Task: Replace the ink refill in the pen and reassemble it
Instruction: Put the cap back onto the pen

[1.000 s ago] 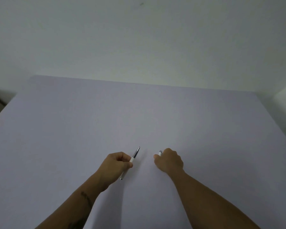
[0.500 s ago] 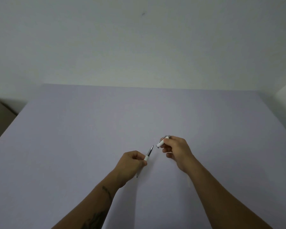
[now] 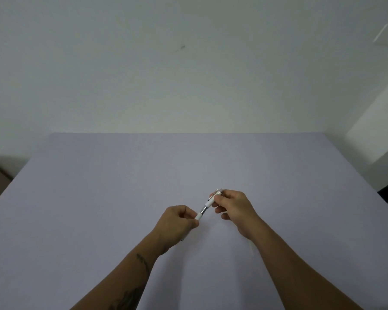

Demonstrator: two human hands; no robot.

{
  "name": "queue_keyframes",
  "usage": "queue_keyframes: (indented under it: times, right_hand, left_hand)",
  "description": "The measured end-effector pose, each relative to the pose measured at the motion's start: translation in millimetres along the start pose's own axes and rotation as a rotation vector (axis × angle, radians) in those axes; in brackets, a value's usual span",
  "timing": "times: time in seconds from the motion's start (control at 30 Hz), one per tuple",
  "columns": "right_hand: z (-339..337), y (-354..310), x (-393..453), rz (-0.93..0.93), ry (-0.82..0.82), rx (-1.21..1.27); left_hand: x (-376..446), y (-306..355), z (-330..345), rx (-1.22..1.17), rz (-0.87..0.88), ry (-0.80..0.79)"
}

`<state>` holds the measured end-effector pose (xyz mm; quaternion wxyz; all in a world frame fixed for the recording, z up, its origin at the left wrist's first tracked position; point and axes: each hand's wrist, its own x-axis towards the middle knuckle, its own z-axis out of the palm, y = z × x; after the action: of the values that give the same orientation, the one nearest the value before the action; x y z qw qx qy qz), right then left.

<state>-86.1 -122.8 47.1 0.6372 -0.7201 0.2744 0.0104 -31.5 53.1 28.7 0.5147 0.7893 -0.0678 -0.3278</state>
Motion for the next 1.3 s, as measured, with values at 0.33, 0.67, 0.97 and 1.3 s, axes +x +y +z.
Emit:
queue_keyframes:
  times: [0.33,0.67,0.97,1.3]
  right_hand:
    - [8,-4,-2,-0.054,0.015,0.045]
    - [16,-12,5,-0.046,-0.014,0.074]
    - [20,4,6,0.061,0.046,0.020]
    - [-2,15,19,0.095,0.098,0.075]
  left_hand:
    - [2,15,1,0.038,0.093,0.094]
    - [3,10,2,-0.033,0.141,0.170]
    - [3,1,20,0.065,0.216,0.255]
    - [11,-8,32,0.160,0.353,0.270]
